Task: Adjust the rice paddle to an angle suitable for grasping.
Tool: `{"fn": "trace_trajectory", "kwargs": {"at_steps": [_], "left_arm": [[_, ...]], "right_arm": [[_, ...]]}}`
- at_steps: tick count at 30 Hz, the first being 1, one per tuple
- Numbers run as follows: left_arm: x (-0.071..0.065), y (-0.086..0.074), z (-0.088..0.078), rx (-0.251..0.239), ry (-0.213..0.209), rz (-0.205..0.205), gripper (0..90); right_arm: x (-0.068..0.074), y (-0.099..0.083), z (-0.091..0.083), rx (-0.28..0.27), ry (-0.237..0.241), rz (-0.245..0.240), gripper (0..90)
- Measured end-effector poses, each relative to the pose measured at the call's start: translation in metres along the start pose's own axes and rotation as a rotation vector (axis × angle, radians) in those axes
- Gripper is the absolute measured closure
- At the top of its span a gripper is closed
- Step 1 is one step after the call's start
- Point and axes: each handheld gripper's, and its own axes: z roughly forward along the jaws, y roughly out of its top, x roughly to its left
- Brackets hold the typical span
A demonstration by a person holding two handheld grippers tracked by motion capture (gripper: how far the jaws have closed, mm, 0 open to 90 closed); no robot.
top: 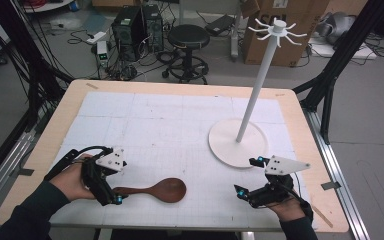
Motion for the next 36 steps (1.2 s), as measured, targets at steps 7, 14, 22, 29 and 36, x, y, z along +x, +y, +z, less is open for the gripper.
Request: {"fn": "trace_trajectory", "kwargs": {"at_steps": [7, 14, 22, 29, 36], "left_arm": [[0.001, 0.011, 0.007, 0.059, -0.016, 0.017, 5.4], [0.001, 0.02, 0.016, 0.142, -0.019, 0.043, 9.6], [-0.001, 0.029, 0.026, 0.21, -0.014, 0.052, 17.3], [-0.002, 0.032, 0.035, 0.261, -0.032, 0.06, 23.4], [-0.004, 0.039, 0.045, 0.319, -0.039, 0.062, 35.3]], "right_arm": [[0.0, -0.001, 0.0, 0.005, 0.0, -0.003, 0.3], [-0.001, -0.002, 0.0, 0.009, -0.003, -0.002, 0.3], [-0.001, -0.003, 0.001, 0.015, -0.003, -0.003, 0.2], [-0.002, -0.005, 0.002, 0.026, -0.003, -0.003, 0.3], [-0.001, -0.004, 0.003, 0.031, 0.001, -0.006, 0.3]]}}
